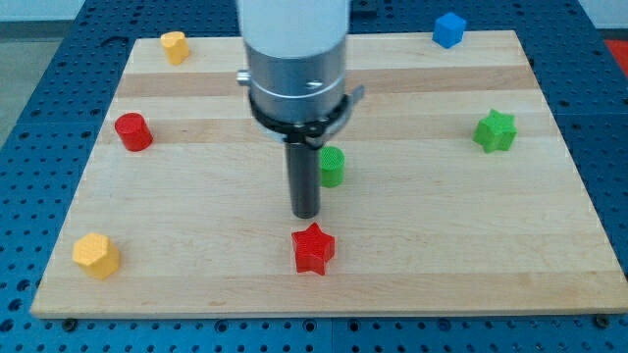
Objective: Push the green circle to the bottom right
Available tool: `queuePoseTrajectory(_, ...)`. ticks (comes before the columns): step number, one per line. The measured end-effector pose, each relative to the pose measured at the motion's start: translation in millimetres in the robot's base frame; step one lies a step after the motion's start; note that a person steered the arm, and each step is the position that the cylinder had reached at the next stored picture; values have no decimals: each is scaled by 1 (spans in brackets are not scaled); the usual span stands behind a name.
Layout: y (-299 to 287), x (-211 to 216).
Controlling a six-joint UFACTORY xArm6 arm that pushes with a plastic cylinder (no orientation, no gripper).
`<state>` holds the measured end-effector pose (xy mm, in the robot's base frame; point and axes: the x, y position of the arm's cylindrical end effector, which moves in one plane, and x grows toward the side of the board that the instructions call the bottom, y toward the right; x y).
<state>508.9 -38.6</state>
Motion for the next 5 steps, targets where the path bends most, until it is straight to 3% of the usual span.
queuePoseTrajectory(1, -23, -7)
queuePoseTrajectory(3, -25, -66)
queuePoseTrajectory(5, 41, -67)
